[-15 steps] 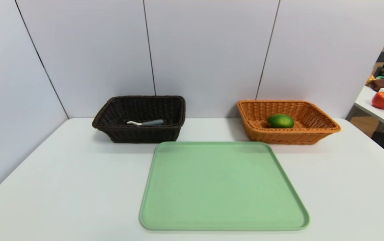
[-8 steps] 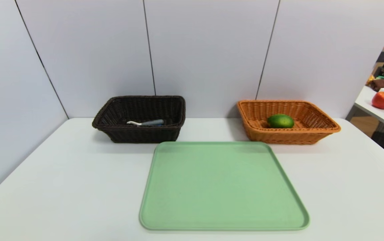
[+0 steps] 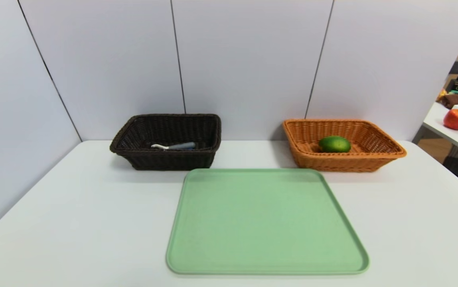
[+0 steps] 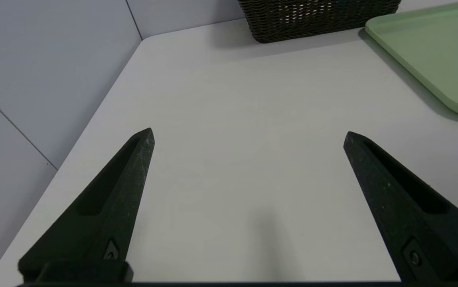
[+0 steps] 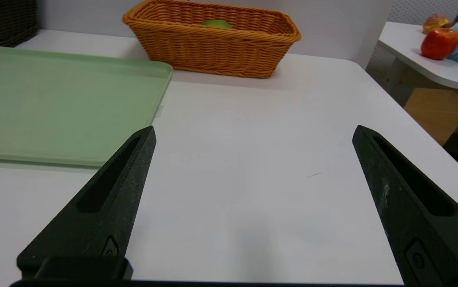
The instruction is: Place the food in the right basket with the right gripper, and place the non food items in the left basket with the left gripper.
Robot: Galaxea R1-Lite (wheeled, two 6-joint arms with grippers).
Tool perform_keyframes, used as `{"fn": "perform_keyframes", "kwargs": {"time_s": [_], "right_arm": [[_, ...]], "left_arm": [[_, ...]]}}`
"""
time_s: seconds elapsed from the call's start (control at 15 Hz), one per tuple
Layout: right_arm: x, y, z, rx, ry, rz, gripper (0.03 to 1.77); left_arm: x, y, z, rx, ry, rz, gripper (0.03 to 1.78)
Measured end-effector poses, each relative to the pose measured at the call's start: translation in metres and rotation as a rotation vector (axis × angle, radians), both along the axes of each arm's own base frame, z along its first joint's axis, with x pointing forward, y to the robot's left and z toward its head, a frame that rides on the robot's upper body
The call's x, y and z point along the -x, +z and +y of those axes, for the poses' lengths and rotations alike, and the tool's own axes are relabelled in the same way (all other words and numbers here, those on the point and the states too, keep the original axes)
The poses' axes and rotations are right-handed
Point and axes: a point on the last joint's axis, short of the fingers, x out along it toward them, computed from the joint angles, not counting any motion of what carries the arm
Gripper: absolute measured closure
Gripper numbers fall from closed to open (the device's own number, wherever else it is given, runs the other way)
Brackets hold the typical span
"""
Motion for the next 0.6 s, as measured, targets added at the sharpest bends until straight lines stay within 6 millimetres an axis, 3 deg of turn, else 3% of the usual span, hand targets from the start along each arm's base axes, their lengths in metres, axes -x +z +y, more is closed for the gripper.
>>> {"fn": "perform_keyframes", "kwargs": {"time_s": [0.33, 0.6], "right_arm": [[0.0003, -0.0109, 0.0009, -0.033, 0.042, 0.116, 0.10], [0.0006, -0.0083, 0.0009, -0.040, 0.043, 0.098, 0.10]], "left_arm": [[-0.0017, -0.0071, -0.0007, 0.024, -0.032, 0.035, 0.12], [-0.0018, -0.0073, -0.0007, 0.078, -0.034, 0.037, 0.12]]}}
